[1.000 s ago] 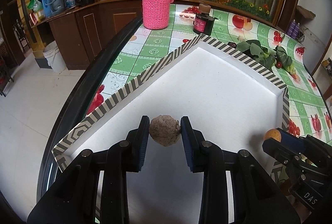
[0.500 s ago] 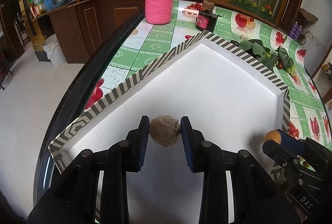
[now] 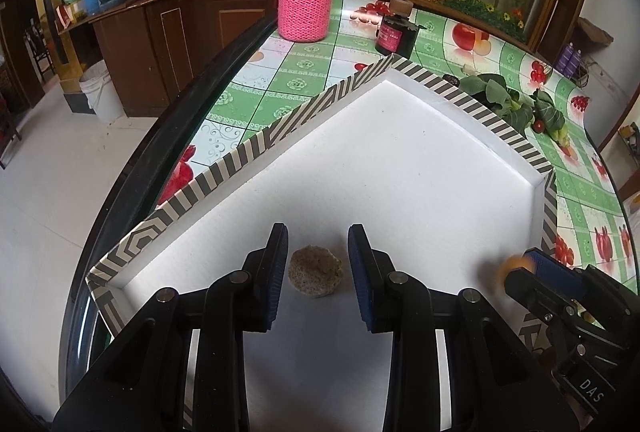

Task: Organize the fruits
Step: 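Carry the bun and brown fruit into the white tray and open both tools, then move both open tools back over the fruit on the table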

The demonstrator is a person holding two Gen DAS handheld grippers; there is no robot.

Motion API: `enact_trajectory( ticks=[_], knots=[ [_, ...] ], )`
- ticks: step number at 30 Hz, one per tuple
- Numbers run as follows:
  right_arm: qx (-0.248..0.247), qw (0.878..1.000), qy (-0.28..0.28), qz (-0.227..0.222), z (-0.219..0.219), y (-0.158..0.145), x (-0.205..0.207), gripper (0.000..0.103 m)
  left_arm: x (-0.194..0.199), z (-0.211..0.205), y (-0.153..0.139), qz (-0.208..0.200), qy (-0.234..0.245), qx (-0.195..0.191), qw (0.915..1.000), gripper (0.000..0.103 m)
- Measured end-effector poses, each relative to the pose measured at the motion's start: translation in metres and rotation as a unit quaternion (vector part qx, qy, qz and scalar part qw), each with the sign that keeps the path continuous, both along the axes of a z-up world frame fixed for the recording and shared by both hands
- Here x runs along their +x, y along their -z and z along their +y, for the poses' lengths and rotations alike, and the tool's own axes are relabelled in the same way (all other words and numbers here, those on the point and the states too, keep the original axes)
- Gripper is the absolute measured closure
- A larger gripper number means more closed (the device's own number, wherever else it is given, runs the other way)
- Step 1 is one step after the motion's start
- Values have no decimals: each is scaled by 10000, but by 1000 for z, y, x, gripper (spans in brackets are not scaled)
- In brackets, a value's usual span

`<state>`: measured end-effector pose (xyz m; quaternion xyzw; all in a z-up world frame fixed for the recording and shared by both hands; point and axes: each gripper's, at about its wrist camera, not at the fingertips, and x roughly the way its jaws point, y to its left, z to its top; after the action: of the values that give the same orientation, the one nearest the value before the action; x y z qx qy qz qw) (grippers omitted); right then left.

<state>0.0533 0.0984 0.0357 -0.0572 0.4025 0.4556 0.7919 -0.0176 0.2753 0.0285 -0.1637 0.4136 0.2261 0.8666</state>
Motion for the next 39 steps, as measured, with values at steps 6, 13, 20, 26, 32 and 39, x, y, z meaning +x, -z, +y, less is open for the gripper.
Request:
enact_trajectory(
  ticks=[6,13,20,26,32,39],
  knots=[
    [16,10000,-60,11,0,-1,-2,69,0,-2,-2,-46,59,3,10000,52],
    [27,10000,-57,29,1,0,-3,69,-1,-2,-1,-47,54,22,10000,51],
    [454,9985,60,-312,-16,-29,-11,69,-1,-2,-1,-56,63,22,10000,51],
    [673,9896,548,-1146,-74,-71,-22,69,-5,-4,-7,-278,160,-85,9995,51],
    [664,9746,1524,-1502,-189,-84,-15,69,-12,-32,-31,-974,772,-19,9922,51],
    [446,9645,2273,-1271,-289,-69,-15,69,-13,-108,-46,-1411,2687,54,9528,52]
  ],
)
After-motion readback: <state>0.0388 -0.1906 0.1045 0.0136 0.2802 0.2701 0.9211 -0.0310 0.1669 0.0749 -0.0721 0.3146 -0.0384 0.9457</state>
